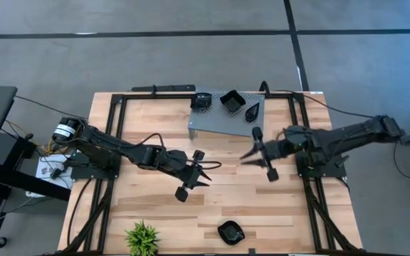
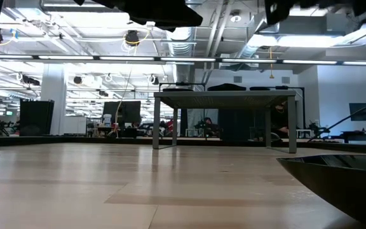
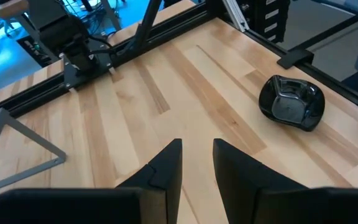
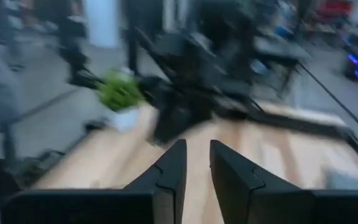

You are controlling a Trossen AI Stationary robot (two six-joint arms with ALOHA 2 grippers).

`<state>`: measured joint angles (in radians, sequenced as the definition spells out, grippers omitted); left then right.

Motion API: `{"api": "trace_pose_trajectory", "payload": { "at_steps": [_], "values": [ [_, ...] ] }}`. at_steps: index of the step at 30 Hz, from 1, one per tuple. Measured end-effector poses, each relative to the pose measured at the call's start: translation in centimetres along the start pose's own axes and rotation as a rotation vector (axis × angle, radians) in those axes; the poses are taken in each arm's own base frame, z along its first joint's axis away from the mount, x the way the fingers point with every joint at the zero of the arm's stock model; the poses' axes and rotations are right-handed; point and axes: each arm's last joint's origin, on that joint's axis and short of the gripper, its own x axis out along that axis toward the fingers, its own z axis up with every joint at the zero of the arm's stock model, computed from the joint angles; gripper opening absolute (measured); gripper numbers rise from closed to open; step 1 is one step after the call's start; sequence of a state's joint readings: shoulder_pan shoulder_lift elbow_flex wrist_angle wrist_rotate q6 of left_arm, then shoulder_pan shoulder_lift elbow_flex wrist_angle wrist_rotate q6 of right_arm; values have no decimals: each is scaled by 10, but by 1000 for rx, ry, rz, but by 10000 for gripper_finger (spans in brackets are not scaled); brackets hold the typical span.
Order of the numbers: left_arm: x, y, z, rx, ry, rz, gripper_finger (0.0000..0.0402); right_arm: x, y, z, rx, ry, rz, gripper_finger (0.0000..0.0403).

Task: Pick & Place Mini shaped plates
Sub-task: Stack the black leaf-shaped plate on the other black leaf-shaped plates on the shelf

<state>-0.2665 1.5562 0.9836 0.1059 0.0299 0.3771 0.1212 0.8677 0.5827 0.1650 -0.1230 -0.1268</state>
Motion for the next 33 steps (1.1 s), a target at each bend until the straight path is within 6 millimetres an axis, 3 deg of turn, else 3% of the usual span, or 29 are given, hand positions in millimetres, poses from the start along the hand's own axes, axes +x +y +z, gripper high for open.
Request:
{"api": "trace_pose_trajectory", "payload": {
  "at_steps": [4,7,14,20,24,27,30,33],
  "values": [
    [0,0,0,0,0,0,92,10,20,10,-17,-15,73,66],
    [0,0,0,0,0,0,92,25,32,14,-32,102,46,66],
    [0,0,0,0,-4,2,92,78,55,13,-169,296,28,66],
    [0,0,1,6,-7,3,92,125,63,-2,-243,323,43,66],
    [0,0,1,9,-7,3,92,156,66,-1,-237,320,34,66],
    [0,1,0,11,-7,4,92,163,75,9,-242,441,40,66],
    [0,1,0,11,-6,4,92,153,88,24,-217,602,11,69],
    [0,1,0,11,-6,5,92,143,102,37,-116,639,9,79]
  ]
}}
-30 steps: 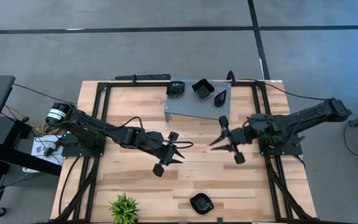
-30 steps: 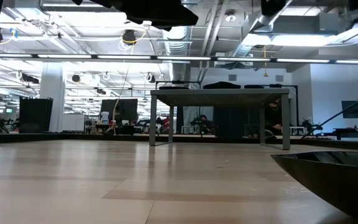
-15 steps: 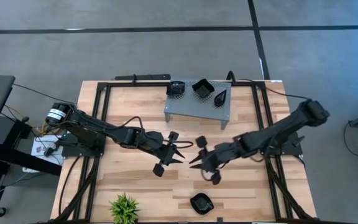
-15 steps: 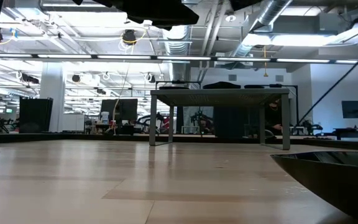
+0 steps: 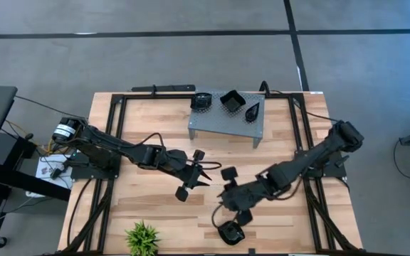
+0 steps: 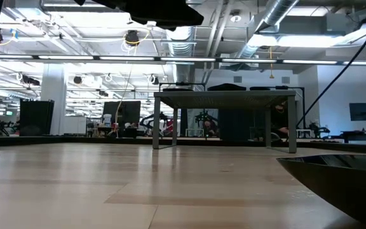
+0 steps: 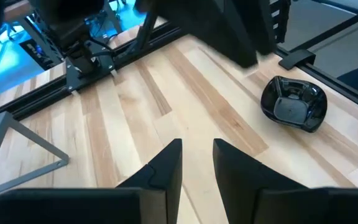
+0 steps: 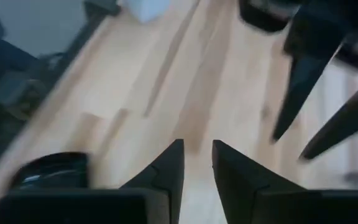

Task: Pick & Place Mini shaped plates
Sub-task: Stack the black leaf-shaped plate on the other black leaf-shaped plates on the shelf

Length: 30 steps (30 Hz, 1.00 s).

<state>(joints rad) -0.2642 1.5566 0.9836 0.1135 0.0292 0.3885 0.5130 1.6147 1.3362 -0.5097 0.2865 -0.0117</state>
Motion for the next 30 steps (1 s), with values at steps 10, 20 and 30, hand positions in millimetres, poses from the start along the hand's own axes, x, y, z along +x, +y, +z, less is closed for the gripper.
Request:
{"api": "trace_pose_trajectory", "payload": {
  "at_steps": [10,20,30],
  "values": [
    [0,0,0,-5,4,-2,92,9,75,-15,257,123,193,172],
    [0,-1,-1,-38,15,-6,92,52,139,-40,292,187,283,197],
    [0,0,-2,-38,19,-6,92,88,154,-67,293,319,280,190]
  ]
}}
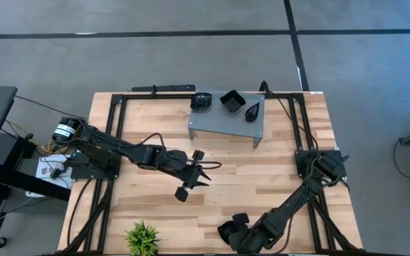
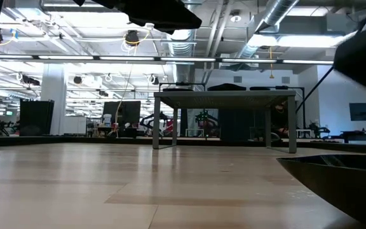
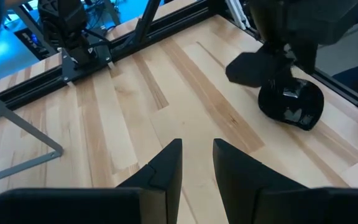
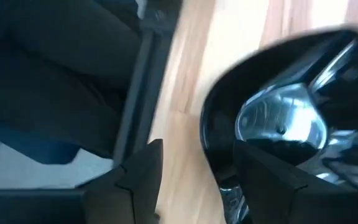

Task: Pick & Place Mini shaped plates
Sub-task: Stack the black leaf-shaped plate on the other black leaf-shaped plates on the shelf

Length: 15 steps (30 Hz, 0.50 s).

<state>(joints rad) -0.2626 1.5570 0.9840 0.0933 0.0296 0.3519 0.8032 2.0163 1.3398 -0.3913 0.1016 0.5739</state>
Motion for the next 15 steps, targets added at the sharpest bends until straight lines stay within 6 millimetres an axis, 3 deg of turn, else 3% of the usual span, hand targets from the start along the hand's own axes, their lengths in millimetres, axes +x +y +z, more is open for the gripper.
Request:
{"api": "trace_pose_trajectory", "payload": {
  "at_steps": [8,15],
  "values": [
    [0,0,0,2,-2,1,92,4,-8,-10,-22,85,-96,173],
    [0,0,0,2,-4,2,92,3,-15,-9,-58,118,-118,70]
  ]
}}
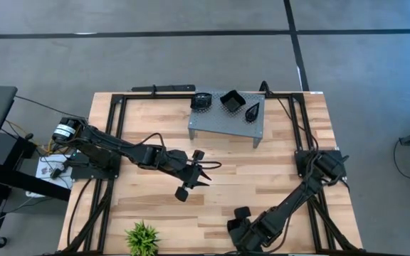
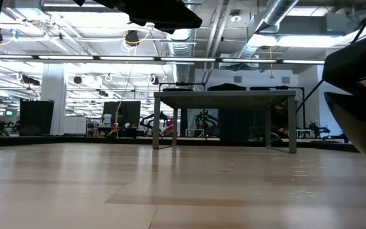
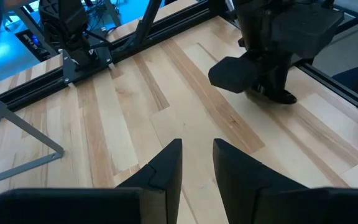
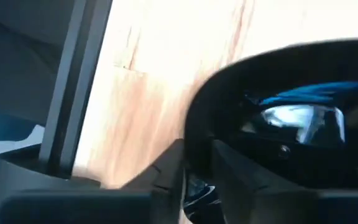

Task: Pick & Place Mini shaped plates
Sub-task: Stack the black leaf-shaped plate on the other black leaf-shaped plates on the shelf

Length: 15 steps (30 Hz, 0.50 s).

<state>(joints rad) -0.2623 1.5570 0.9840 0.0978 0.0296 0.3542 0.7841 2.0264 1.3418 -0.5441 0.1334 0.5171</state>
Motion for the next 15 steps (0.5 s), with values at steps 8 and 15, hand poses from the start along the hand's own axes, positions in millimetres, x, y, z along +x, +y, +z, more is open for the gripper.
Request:
{"api": "trace_pose_trajectory", "payload": {
  "at_steps": [8,15],
  "values": [
    [0,0,0,0,0,0,92,-26,-10,4,21,17,32,11],
    [0,0,0,0,0,0,92,-61,-16,2,18,13,31,3]
  ]
}}
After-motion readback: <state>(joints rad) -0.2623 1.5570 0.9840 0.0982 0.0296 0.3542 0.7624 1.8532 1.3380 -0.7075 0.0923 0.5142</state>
